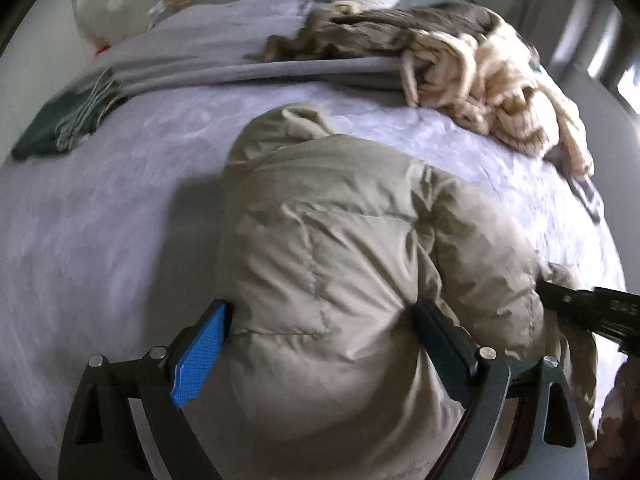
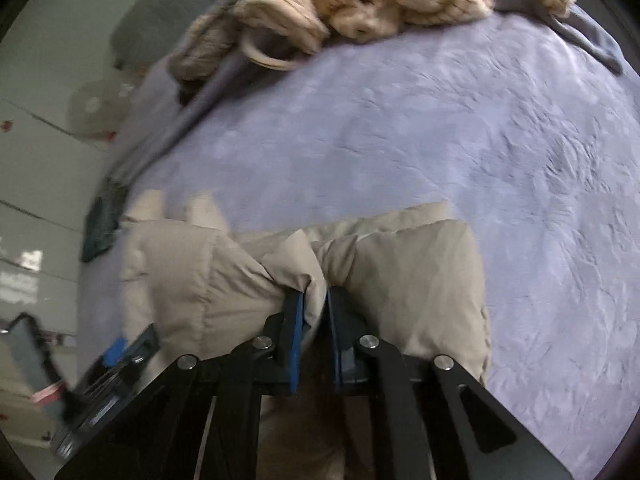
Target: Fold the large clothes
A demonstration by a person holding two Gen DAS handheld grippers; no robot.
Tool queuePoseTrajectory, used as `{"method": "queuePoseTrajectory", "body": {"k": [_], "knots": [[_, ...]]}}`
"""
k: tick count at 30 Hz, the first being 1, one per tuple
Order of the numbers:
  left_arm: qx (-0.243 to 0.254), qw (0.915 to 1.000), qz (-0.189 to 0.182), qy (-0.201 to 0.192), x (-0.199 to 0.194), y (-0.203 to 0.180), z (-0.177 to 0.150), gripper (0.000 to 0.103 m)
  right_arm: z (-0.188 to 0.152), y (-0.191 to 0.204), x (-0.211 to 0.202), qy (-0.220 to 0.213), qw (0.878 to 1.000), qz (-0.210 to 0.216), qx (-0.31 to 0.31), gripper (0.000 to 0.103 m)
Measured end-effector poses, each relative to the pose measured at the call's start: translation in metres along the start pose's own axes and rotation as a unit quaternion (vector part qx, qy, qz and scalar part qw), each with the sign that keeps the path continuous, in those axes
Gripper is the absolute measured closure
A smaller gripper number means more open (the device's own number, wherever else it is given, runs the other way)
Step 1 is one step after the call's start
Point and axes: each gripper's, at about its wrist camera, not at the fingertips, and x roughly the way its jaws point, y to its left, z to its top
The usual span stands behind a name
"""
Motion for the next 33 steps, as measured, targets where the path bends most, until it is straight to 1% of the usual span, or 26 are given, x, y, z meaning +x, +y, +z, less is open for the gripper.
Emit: {"method": "queuePoseTrajectory", "body": {"k": [1, 2, 3, 6, 8, 11, 14, 15, 17, 18, 21, 23, 26, 28, 30, 33], "knots": [[0.010, 0.9999, 0.005, -0.003, 0.001, -0.008, -0.001, 0.010, 0.000, -0.005, 0.007, 0.005, 1.000, -0.008, 0.001, 0.095], [0.014, 0.9999, 0.008, -0.004, 0.002, -0.012, -0.001, 0.009, -0.001, -0.009, 0.011, 0.008, 1.000, -0.014, 0.002, 0.095], [0.017, 0.9998, 0.009, -0.004, 0.003, -0.015, -0.001, 0.005, -0.003, -0.014, 0.017, 0.011, 1.000, -0.017, 0.000, 0.095], [0.021, 0.9997, 0.011, -0.003, 0.006, -0.019, -0.005, 0.005, -0.006, -0.019, 0.027, 0.012, 1.000, -0.022, -0.018, 0.096], [0.024, 0.9996, 0.012, -0.004, 0.006, -0.017, -0.006, 0.004, -0.006, -0.020, 0.029, 0.016, 1.000, -0.021, -0.015, 0.096], [0.023, 0.9997, 0.009, -0.005, 0.005, -0.012, -0.009, 0.003, -0.007, -0.022, 0.016, 0.019, 1.000, -0.003, 0.005, 0.095], [0.014, 0.9999, 0.002, -0.006, 0.005, -0.006, -0.011, 0.003, -0.015, -0.019, -0.007, 0.023, 1.000, 0.019, 0.000, 0.094], [0.013, 0.9999, 0.001, -0.006, 0.005, -0.005, -0.011, 0.003, -0.020, -0.016, -0.017, 0.023, 0.999, 0.027, -0.009, 0.094], [0.014, 0.9999, -0.001, -0.008, 0.004, -0.003, -0.011, 0.003, -0.036, -0.010, -0.038, 0.025, 0.998, 0.040, -0.032, 0.090], [0.014, 0.9999, -0.002, -0.008, 0.004, -0.003, -0.011, 0.003, -0.049, -0.005, -0.050, 0.027, 0.997, 0.045, -0.052, 0.090], [0.014, 0.9999, 0.000, -0.003, -0.003, -0.001, -0.011, 0.003, -0.083, 0.003, -0.068, 0.039, 0.994, 0.038, -0.094, 0.090], [0.017, 0.9999, 0.001, -0.005, -0.013, 0.002, -0.013, 0.003, -0.102, 0.004, -0.071, 0.045, 0.992, 0.024, -0.111, 0.090], [0.028, 0.9995, 0.002, -0.016, -0.038, 0.010, -0.027, 0.003, -0.121, 0.000, -0.063, 0.060, 0.991, 0.003, -0.119, 0.090], [0.029, 0.9994, 0.002, -0.017, -0.051, 0.019, -0.042, 0.003, -0.125, -0.006, -0.056, 0.063, 0.992, 0.000, -0.112, 0.090], [0.023, 0.9997, 0.002, -0.010, -0.059, 0.027, -0.060, 0.003, -0.126, -0.011, -0.050, 0.062, 0.992, -0.006, -0.107, 0.090], [0.012, 0.9999, -0.001, 0.008, -0.057, 0.034, -0.083, 0.003, -0.128, -0.020, -0.039, 0.068, 0.993, -0.008, -0.091, 0.090]]}}
